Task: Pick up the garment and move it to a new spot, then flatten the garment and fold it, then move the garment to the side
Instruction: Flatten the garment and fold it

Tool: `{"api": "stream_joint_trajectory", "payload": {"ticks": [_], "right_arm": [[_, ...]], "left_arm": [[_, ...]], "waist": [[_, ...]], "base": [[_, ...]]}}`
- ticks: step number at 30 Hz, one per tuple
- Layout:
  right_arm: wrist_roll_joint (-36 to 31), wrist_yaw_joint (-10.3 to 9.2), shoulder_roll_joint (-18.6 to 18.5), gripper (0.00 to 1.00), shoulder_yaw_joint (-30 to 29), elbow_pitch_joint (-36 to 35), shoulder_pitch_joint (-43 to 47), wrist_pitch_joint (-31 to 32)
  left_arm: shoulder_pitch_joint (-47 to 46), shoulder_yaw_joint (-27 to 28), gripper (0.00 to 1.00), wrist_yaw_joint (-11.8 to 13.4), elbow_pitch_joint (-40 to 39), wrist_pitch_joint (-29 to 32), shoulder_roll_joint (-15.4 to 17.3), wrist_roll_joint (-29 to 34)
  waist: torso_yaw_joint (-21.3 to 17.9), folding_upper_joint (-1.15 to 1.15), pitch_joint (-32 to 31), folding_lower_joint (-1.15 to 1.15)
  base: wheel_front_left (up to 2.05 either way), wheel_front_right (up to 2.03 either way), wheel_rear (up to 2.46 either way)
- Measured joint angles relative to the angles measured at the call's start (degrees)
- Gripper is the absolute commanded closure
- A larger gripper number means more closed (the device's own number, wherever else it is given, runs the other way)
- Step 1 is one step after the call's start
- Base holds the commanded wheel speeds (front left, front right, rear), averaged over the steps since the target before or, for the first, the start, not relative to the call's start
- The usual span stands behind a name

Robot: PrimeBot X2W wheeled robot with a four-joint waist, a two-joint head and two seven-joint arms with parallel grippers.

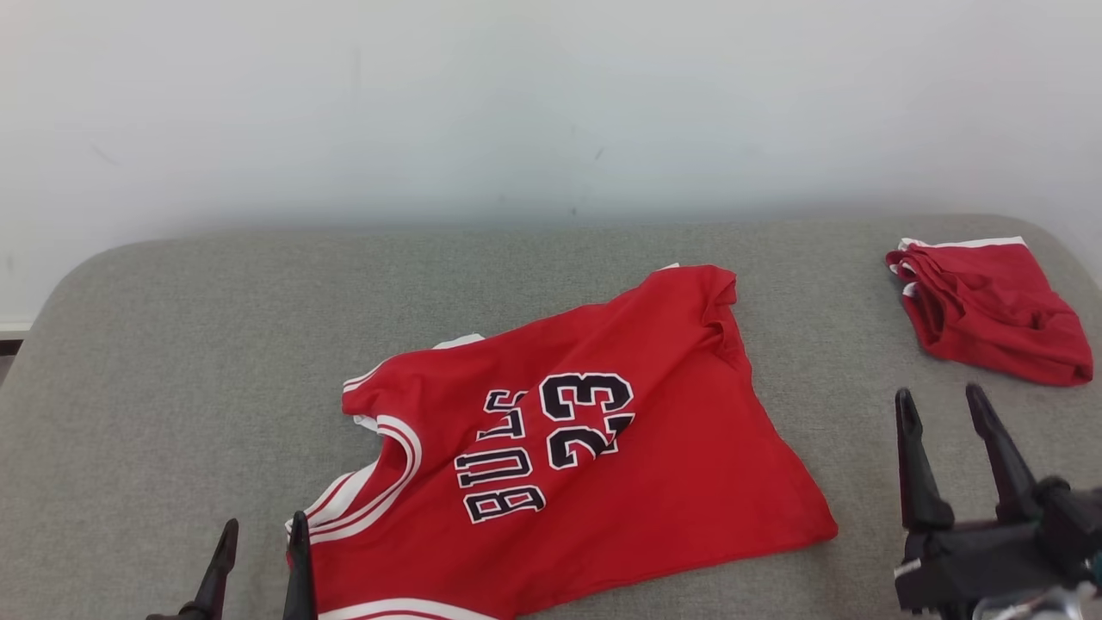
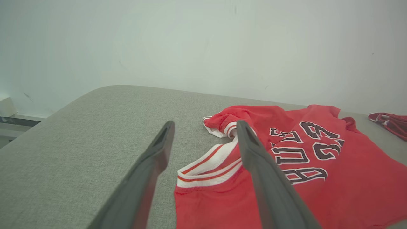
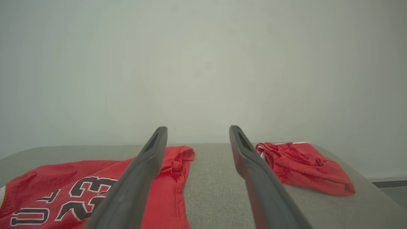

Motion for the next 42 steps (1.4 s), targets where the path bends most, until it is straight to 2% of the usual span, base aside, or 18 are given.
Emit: {"api": "stream_joint_trajectory", "payload": {"ticks": [8,12,35,42], "right_arm": [[-1.3,0.00,4.6,0.00,-1.4,-5.8,9.1,1.4],[-1.2,0.00,5.4,0.00,-1.2,-5.9,11.5,1.5],[-1.4,0.00,5.6,0.00,-0.5,-0.5,12.9,0.4],[-1.4,0.00,4.7,0.00,-1.1,1.1,12.1,1.3]], "left_arm": [[0.2,0.4,0.00,0.0,-0.3,0.0,0.1,0.6],[0.5,0.5,0.00,0.1,-0.6,0.0,0.1,1.1],[3.6,-0.6,0.00,0.2,0.2,0.0,1.4,1.0],[4.0,-4.0,0.00,0.1,4.2,0.9,1.4,0.7]], "waist": [[0.0,0.00,-0.5,0.00],[0.0,0.00,-0.8,0.01],[1.1,0.00,-2.2,0.01],[2.2,0.00,-1.9,0.01]], "base": [[0.00,0.00,0.00],[0.00,0.00,0.00],[0.00,0.00,0.00],[0.00,0.00,0.00]]}}
